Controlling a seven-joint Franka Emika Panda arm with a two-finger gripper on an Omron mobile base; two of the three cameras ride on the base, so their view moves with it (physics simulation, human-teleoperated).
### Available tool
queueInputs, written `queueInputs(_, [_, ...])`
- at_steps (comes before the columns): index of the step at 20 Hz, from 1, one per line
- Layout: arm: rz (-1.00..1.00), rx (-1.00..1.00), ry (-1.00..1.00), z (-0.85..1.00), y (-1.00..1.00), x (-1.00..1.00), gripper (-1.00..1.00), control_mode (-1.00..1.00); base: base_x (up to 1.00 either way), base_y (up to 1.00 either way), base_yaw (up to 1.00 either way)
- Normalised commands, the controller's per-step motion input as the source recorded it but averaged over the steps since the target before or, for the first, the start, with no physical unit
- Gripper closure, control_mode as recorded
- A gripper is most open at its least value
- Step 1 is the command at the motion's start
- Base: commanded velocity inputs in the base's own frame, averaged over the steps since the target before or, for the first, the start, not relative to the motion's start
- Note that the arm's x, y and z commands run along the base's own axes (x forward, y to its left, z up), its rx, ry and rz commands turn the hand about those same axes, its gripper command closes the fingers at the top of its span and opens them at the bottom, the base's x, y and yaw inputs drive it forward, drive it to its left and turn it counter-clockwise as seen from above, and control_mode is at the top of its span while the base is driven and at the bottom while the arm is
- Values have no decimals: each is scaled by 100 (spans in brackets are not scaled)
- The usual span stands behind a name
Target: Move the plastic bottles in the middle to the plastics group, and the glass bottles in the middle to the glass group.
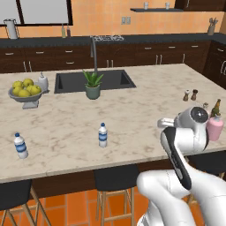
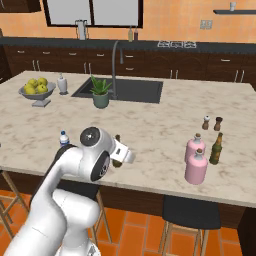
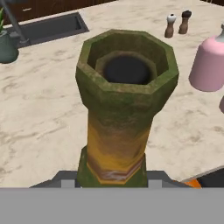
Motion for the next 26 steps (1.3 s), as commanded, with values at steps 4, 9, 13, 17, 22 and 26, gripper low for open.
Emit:
queueInputs(4, [-25,0,15,10,-77,89,100,-100,0,0,0])
queueInputs(9, [-22,2,27,51,-76,52,100,-100,0,0,0])
queueInputs(13, [-12,10,10,6,-76,5,100,-100,0,0,0])
queueInputs(17, [-4,9,0,-27,-55,0,100,-100,0,0,0])
queueInputs(22, [-3,1,0,-37,-10,-1,100,-100,0,0,0])
queueInputs(26, [-2,-8,0,-8,0,7,100,-100,0,0,0])
